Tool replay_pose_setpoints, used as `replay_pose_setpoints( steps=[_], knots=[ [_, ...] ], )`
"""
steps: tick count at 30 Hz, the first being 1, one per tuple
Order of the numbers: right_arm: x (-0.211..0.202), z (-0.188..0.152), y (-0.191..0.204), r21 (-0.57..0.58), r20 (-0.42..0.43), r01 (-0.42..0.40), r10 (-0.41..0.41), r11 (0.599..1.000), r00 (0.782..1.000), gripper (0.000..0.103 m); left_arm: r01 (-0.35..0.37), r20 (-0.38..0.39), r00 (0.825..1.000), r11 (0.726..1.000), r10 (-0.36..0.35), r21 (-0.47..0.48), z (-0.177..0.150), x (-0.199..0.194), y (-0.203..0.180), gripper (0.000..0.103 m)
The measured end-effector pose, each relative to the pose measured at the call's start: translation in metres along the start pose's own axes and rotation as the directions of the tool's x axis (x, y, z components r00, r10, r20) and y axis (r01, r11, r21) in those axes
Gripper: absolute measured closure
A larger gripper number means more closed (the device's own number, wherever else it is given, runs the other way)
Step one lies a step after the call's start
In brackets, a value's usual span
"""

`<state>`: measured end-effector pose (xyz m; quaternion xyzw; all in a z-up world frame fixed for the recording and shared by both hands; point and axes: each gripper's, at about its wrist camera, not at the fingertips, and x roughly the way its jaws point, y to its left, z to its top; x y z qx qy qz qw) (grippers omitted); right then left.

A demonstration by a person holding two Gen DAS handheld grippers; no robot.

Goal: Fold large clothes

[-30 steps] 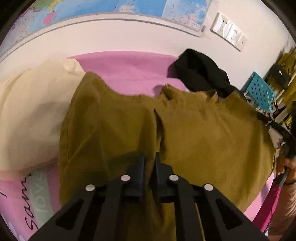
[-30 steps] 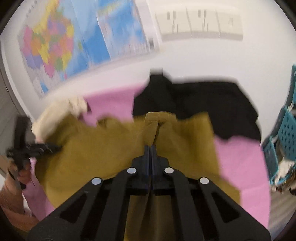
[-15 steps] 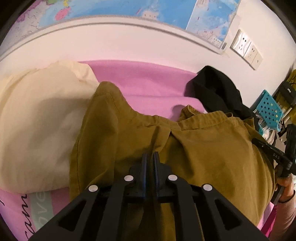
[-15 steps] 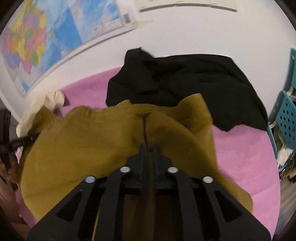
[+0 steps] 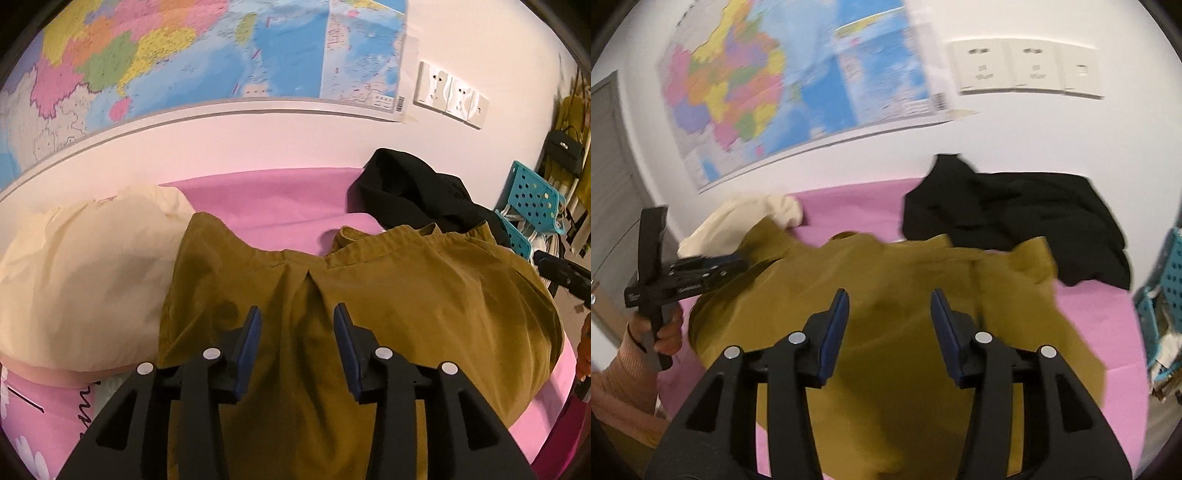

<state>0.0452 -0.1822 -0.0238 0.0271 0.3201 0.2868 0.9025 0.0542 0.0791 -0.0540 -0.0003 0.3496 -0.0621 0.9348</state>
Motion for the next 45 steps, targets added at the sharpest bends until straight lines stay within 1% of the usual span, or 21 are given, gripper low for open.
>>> replay_pose_setpoints(
  steps=[3, 5, 7, 9, 11, 13, 15, 18, 20, 21, 22, 24, 26, 28, 31, 35, 37, 40, 43, 44, 45],
  knots=[
    [0.024, -0.006, 0.007, -0.009, -0.053, -0.02, 0.019, 1.0, 0.998, 0.057, 0.005, -0.004, 1.0, 1.0, -0.005, 0.01, -0.002, 0.0, -0.004, 0.061],
    [0.048, -0.011, 0.003, -0.002, -0.103, 0.003, -0.004, 1.0, 0.995, 0.059, 0.0, -0.014, 1.0, 1.0, 0.0, 0.009, -0.004, 0.004, -0.003, 0.061],
    [0.073, -0.019, -0.009, 0.035, -0.163, 0.035, -0.029, 0.999, 0.986, 0.061, -0.001, -0.047, 0.999, 1.0, 0.001, -0.002, -0.008, 0.014, 0.002, 0.06],
    [0.082, -0.022, -0.015, 0.062, -0.175, 0.027, -0.016, 0.998, 0.984, 0.062, -0.011, -0.093, 0.996, 0.999, 0.008, -0.032, -0.012, 0.026, 0.011, 0.06],
    [0.078, -0.021, -0.015, 0.079, -0.163, 0.029, -0.015, 0.996, 0.986, 0.061, 0.003, -0.113, 0.993, 0.998, -0.01, -0.064, -0.016, 0.034, 0.022, 0.061],
    [0.064, -0.019, -0.011, 0.077, -0.135, 0.038, -0.027, 0.996, 0.99, 0.06, 0.002, -0.105, 0.994, 0.997, -0.01, -0.073, -0.018, 0.03, 0.026, 0.061],
    [0.045, -0.019, -0.005, 0.078, -0.091, 0.003, 0.005, 0.997, 0.996, 0.058, 0.006, -0.08, 0.997, 0.998, -0.011, -0.07, -0.02, 0.018, 0.028, 0.06],
    [0.022, -0.027, 0.011, 0.036, -0.047, -0.056, 0.058, 0.998, 0.997, 0.054, 0.053, -0.046, 0.997, 0.997, -0.056, -0.061, -0.026, 0.0, 0.032, 0.058],
    [0.019, -0.036, 0.023, -0.01, -0.066, -0.081, 0.08, 0.997, 0.995, 0.051, 0.078, -0.038, 0.996, 0.995, -0.08, -0.055, -0.031, -0.008, 0.033, 0.055],
    [0.023, -0.041, 0.026, -0.022, -0.086, -0.077, 0.075, 0.997, 0.993, 0.046, 0.094, -0.042, 0.994, 0.994, -0.096, -0.058, -0.035, -0.009, 0.034, 0.055],
    [0.028, -0.046, 0.026, -0.021, -0.108, -0.059, 0.057, 0.998, 0.993, 0.046, 0.094, -0.055, 0.994, 0.994, -0.097, -0.06, -0.039, -0.007, 0.035, 0.055],
    [0.039, -0.054, 0.016, 0.018, -0.143, -0.042, 0.044, 0.999, 0.989, 0.053, 0.072, -0.088, 0.993, 0.996, -0.077, -0.059, -0.046, 0.001, 0.036, 0.055],
    [0.031, -0.055, 0.01, 0.058, -0.124, -0.058, 0.065, 0.997, 0.99, 0.054, 0.079, -0.087, 0.993, 0.994, -0.085, -0.072, -0.051, 0.001, 0.038, 0.055],
    [0.004, -0.055, 0.006, 0.077, -0.061, -0.058, 0.063, 0.995, 0.996, 0.051, 0.081, -0.08, 0.993, 0.994, -0.087, -0.071, -0.051, -0.001, 0.038, 0.054],
    [-0.039, -0.065, -0.005, 0.104, 0.006, -0.002, 0.001, 0.995, 1.0, 0.049, 0.083, -0.084, 0.992, 0.994, -0.09, -0.077, -0.05, 0.001, 0.038, 0.054],
    [-0.068, -0.094, -0.035, 0.183, -0.028, 0.117, -0.114, 0.976, 0.993, 0.048, 0.079, -0.083, 0.993, 0.994, -0.086, -0.079, -0.049, 0.004, 0.038, 0.054],
    [-0.073, -0.11, -0.045, 0.21, -0.054, 0.158, -0.15, 0.965, 0.987, 0.05, 0.082, -0.083, 0.993, 0.993, -0.09, -0.088, -0.049, 0.005, 0.039, 0.054],
    [-0.069, -0.124, -0.052, 0.238, -0.069, 0.155, -0.142, 0.959, 0.987, 0.051, 0.08, -0.085, 0.993, 0.992, -0.088, -0.096, -0.049, 0.005, 0.039, 0.053],
    [-0.064, -0.125, -0.049, 0.204, -0.068, 0.17, -0.159, 0.964, 0.985, 0.052, 0.075, -0.084, 0.993, 0.993, -0.083, -0.095, -0.05, 0.004, 0.039, 0.053],
    [-0.064, -0.126, -0.047, 0.19, -0.074, 0.189, -0.178, 0.963, 0.981, 0.063, 0.074, -0.085, 0.993, 0.993, -0.082, -0.094, -0.05, 0.005, 0.039, 0.053],
    [-0.059, -0.125, -0.044, 0.149, -0.092, 0.244, -0.232, 0.958, 0.968, 0.079, 0.076, -0.086, 0.993, 0.992, -0.084, -0.097, -0.049, 0.005, 0.039, 0.053]
  ],
)
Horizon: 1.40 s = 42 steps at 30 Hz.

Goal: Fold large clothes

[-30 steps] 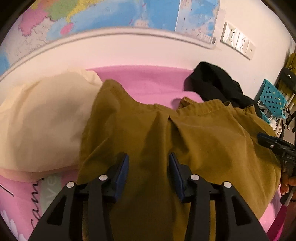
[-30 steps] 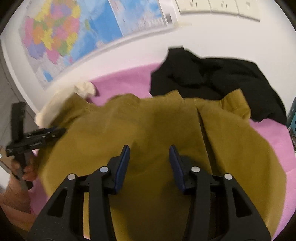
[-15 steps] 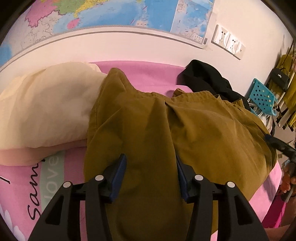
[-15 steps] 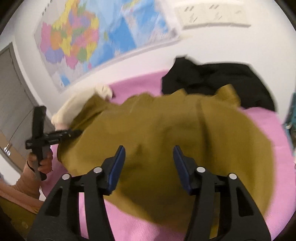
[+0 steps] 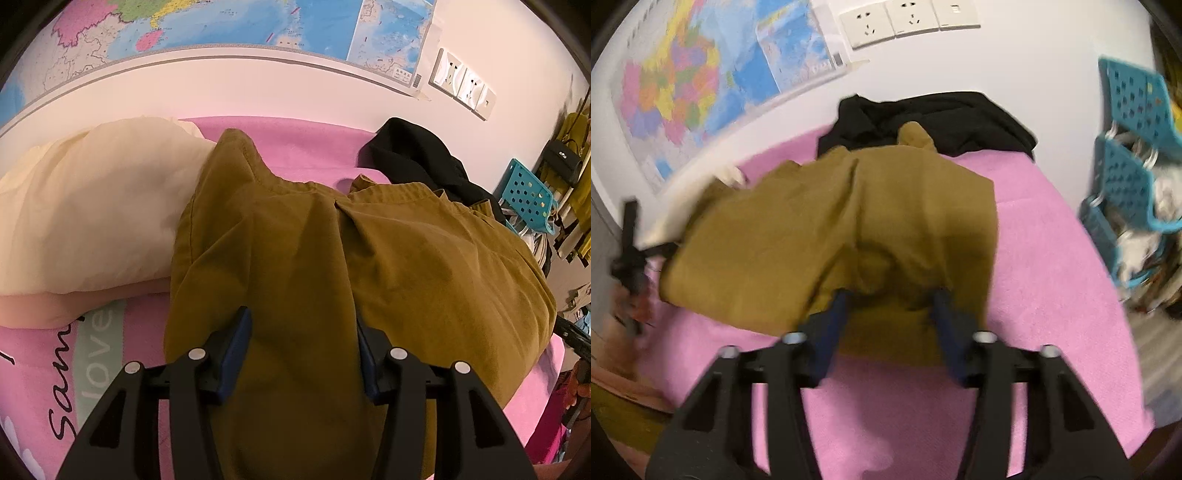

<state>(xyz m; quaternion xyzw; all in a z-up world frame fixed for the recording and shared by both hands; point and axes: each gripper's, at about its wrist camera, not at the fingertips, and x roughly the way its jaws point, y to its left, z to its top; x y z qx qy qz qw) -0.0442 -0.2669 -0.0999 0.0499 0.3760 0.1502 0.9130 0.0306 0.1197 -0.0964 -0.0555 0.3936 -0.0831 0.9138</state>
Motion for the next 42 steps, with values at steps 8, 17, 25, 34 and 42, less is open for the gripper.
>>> replay_pose_setpoints(
  steps=[8, 17, 25, 34, 42],
  knots=[
    [-0.03, 0.023, -0.023, 0.063, 0.139, 0.002, -0.011, 0.998, 0.99, 0.102, -0.003, -0.002, 1.0, 1.0, 0.002, -0.016, 0.001, 0.003, 0.003, 0.052],
    [-0.033, 0.014, -0.041, 0.148, 0.143, -0.068, 0.046, 0.987, 0.989, 0.072, 0.039, 0.03, 0.999, 0.999, -0.04, 0.024, -0.013, -0.031, 0.004, 0.046],
    [-0.011, -0.004, -0.058, 0.213, 0.068, -0.106, 0.093, 0.971, 0.993, 0.068, 0.011, 0.05, 0.999, 0.999, -0.009, -0.039, -0.049, -0.066, 0.035, 0.041],
    [-0.021, 0.025, -0.057, 0.193, 0.145, -0.051, 0.023, 0.98, 0.989, 0.102, 0.102, -0.006, 0.995, 0.989, -0.103, -0.107, -0.07, -0.056, 0.054, 0.08],
    [-0.046, 0.031, -0.03, 0.123, 0.172, 0.05, -0.071, 0.991, 0.983, 0.065, 0.086, -0.027, 0.995, 0.983, -0.092, -0.165, -0.077, -0.053, 0.065, 0.05]
  ],
)
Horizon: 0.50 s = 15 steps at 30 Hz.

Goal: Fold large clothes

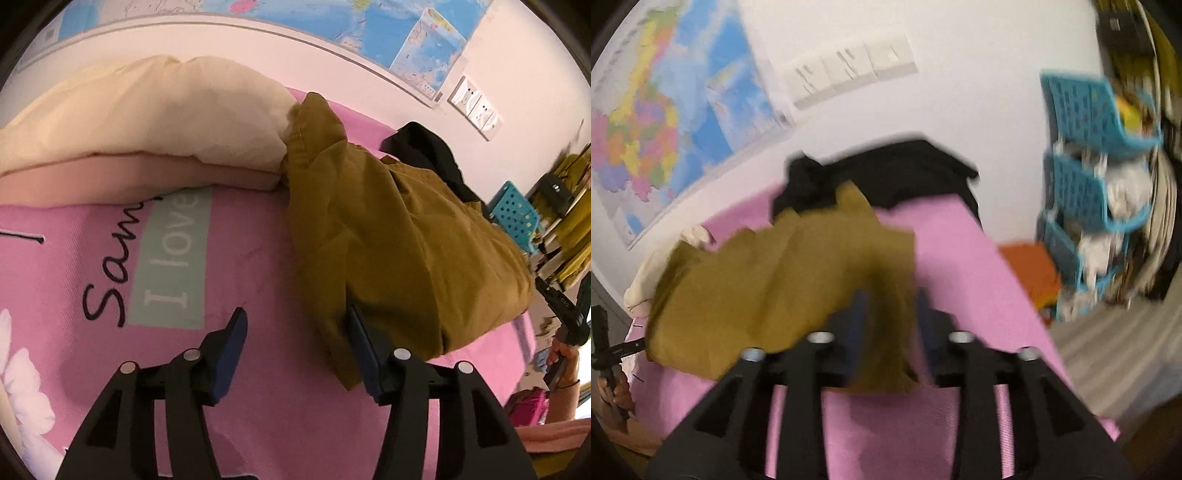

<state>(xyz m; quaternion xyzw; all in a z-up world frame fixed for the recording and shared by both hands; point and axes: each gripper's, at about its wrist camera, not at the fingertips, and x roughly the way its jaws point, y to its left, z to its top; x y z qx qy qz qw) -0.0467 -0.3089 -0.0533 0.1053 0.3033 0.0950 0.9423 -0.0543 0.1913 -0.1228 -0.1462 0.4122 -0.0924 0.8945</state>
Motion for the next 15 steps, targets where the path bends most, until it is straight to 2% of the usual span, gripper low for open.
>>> replay_pose_setpoints(
  steps=[1, 3, 5, 7, 8, 9, 10, 11, 13, 14, 15],
  knots=[
    [-0.009, 0.004, 0.015, -0.053, 0.022, -0.045, 0.047, 0.998, 0.999, 0.063, 0.003, 0.0, 1.0, 1.0, -0.003, 0.003, -0.001, 0.001, -0.001, 0.05],
    [-0.015, 0.008, 0.056, -0.177, 0.02, -0.14, 0.146, 0.974, 0.989, 0.048, 0.007, 0.001, 1.0, 1.0, -0.007, 0.013, -0.002, 0.003, -0.003, 0.056],
    [-0.011, 0.005, 0.093, -0.281, -0.02, -0.222, 0.226, 0.934, 0.974, 0.048, 0.038, -0.004, 0.999, 0.999, -0.038, 0.012, -0.002, 0.005, -0.005, 0.069],
    [0.0, -0.005, 0.142, -0.393, -0.091, -0.312, 0.3, 0.865, 0.949, 0.044, 0.059, -0.009, 0.998, 0.998, -0.059, 0.007, -0.002, 0.007, -0.005, 0.075],
    [0.009, -0.016, 0.172, -0.46, -0.147, -0.37, 0.342, 0.807, 0.928, 0.037, 0.071, -0.008, 0.997, 0.997, -0.071, 0.003, -0.002, 0.005, -0.006, 0.083],
    [0.015, -0.024, 0.19, -0.496, -0.176, -0.394, 0.355, 0.774, 0.918, 0.032, 0.09, -0.006, 0.996, 0.996, -0.09, -0.004, -0.002, 0.004, -0.006, 0.088],
    [0.024, -0.037, 0.214, -0.553, -0.21, -0.405, 0.348, 0.728, 0.914, 0.032, 0.095, -0.001, 0.995, 0.995, -0.095, -0.006, -0.002, 0.003, -0.007, 0.092],
    [0.029, -0.047, 0.229, -0.593, -0.235, -0.409, 0.337, 0.693, 0.912, 0.032, 0.083, 0.004, 0.997, 0.997, -0.083, -0.001, -0.002, 0.002, -0.009, 0.092],
    [0.042, -0.071, 0.267, -0.686, -0.284, -0.424, 0.32, 0.591, 0.904, 0.032, 0.071, 0.002, 0.997, 0.997, -0.071, 0.009, -0.002, 0.001, -0.013, 0.093],
    [0.044, -0.078, 0.277, -0.706, -0.297, -0.431, 0.317, 0.562, 0.901, 0.032, 0.065, 0.004, 0.998, 0.998, -0.065, 0.017, -0.002, 0.001, -0.015, 0.093],
    [0.048, -0.088, 0.29, -0.741, -0.305, -0.43, 0.312, 0.516, 0.9, 0.032, 0.061, 0.007, 0.998, 0.998, -0.061, 0.024, -0.002, -0.002, -0.014, 0.093]
  ],
)
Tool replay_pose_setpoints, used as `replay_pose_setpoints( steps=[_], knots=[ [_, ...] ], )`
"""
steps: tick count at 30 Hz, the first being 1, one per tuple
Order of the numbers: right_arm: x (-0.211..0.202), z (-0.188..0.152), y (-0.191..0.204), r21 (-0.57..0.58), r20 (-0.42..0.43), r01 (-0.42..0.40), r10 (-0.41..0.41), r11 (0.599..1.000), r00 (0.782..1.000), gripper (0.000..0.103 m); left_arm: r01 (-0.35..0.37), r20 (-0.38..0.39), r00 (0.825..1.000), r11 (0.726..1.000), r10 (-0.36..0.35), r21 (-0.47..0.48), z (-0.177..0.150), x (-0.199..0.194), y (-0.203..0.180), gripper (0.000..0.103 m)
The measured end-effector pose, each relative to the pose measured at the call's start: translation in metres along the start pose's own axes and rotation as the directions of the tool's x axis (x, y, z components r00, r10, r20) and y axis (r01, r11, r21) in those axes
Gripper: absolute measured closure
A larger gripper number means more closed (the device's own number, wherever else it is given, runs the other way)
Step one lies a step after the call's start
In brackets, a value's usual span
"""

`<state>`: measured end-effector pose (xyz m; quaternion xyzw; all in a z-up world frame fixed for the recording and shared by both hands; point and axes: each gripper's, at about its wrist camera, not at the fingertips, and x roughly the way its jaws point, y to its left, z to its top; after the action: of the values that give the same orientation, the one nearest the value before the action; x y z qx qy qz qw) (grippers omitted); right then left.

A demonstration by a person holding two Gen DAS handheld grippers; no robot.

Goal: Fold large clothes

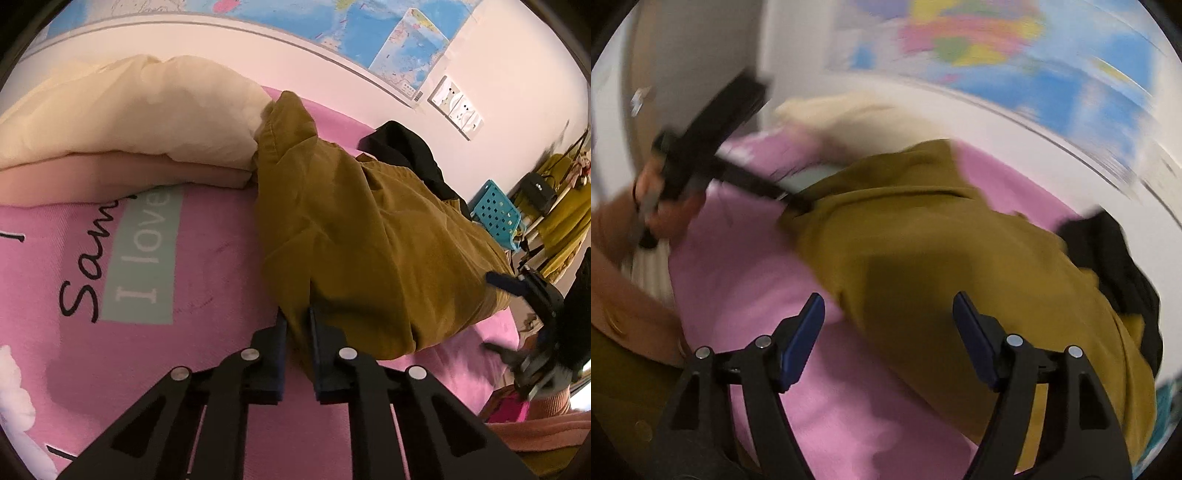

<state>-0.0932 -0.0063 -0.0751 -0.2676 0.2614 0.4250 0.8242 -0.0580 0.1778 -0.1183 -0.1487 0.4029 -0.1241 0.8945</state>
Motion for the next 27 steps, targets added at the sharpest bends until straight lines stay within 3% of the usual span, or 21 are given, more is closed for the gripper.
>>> replay_pose_setpoints(
  steps=[2, 3, 5, 6, 7, 9, 10, 11, 12, 14, 18, 21, 24, 27],
  knots=[
    [0.019, 0.002, 0.017, -0.112, -0.021, 0.037, -0.04, 0.993, 0.999, 0.033, -0.012, 0.002, 1.0, 1.0, 0.012, 0.017, -0.002, -0.003, -0.002, 0.075],
    [0.026, -0.001, 0.02, -0.147, -0.034, 0.066, -0.072, 0.987, 0.997, 0.038, -0.018, 0.003, 1.0, 1.0, 0.018, 0.025, -0.003, -0.004, -0.003, 0.054],
    [0.041, -0.001, 0.017, -0.159, -0.056, 0.094, -0.104, 0.983, 0.993, 0.048, -0.019, 0.002, 1.0, 0.998, 0.019, 0.068, -0.009, -0.006, -0.008, 0.04],
    [0.042, 0.0, 0.011, -0.131, -0.058, 0.073, -0.082, 0.989, 0.995, 0.054, -0.014, -0.012, 1.0, 0.996, 0.015, 0.085, -0.012, -0.004, -0.009, 0.039],
    [0.041, 0.001, 0.001, -0.075, -0.05, 0.036, -0.04, 0.997, 0.998, 0.061, -0.016, -0.022, 1.0, 0.995, 0.018, 0.101, -0.015, -0.001, -0.011, 0.039],
    [0.036, 0.003, -0.013, 0.008, -0.036, -0.024, 0.024, 1.0, 0.999, 0.082, -0.03, -0.036, 0.999, 0.992, 0.034, 0.121, -0.019, 0.006, -0.013, 0.05],
    [0.031, 0.004, -0.02, 0.053, -0.018, -0.056, 0.057, 0.997, 0.998, 0.087, -0.021, -0.027, 0.999, 0.991, 0.025, 0.135, -0.018, 0.007, -0.016, 0.063],
    [0.026, 0.007, -0.029, 0.104, 0.006, -0.082, 0.082, 0.991, 0.997, 0.094, 0.016, -0.026, 1.0, 0.99, -0.013, 0.141, -0.018, 0.007, -0.018, 0.086],
    [0.021, 0.009, -0.032, 0.134, 0.023, -0.09, 0.088, 0.987, 0.996, 0.096, 0.036, -0.024, 0.999, 0.988, -0.033, 0.151, -0.015, 0.006, -0.021, 0.089],
    [0.01, 0.017, -0.044, 0.205, 0.076, -0.116, 0.103, 0.972, 0.992, 0.098, -0.007, 0.041, 0.999, 0.98, -0.001, 0.197, -0.006, -0.008, -0.027, 0.091],
    [0.0, 0.027, -0.06, 0.267, 0.135, -0.164, 0.132, 0.95, 0.982, 0.099, -0.012, 0.113, 0.993, 0.972, -0.015, 0.237, 0.011, -0.035, -0.027, 0.091],
    [0.012, 0.02, -0.042, 0.221, 0.065, -0.168, 0.157, 0.961, 0.985, 0.096, -0.07, 0.076, 0.996, 0.965, 0.052, 0.252, 0.009, -0.027, -0.022, 0.093],
    [0.031, 0.009, -0.024, 0.163, -0.051, -0.172, 0.182, 0.972, 0.982, 0.087, -0.125, -0.002, 0.992, 0.978, 0.127, 0.17, 0.001, -0.005, 0.003, 0.097],
    [0.015, 0.012, -0.028, 0.18, -0.016, -0.218, 0.225, 0.959, 0.974, 0.07, -0.122, 0.046, 0.992, 0.985, 0.117, 0.121, -0.001, -0.019, 0.013, 0.093]
  ],
)
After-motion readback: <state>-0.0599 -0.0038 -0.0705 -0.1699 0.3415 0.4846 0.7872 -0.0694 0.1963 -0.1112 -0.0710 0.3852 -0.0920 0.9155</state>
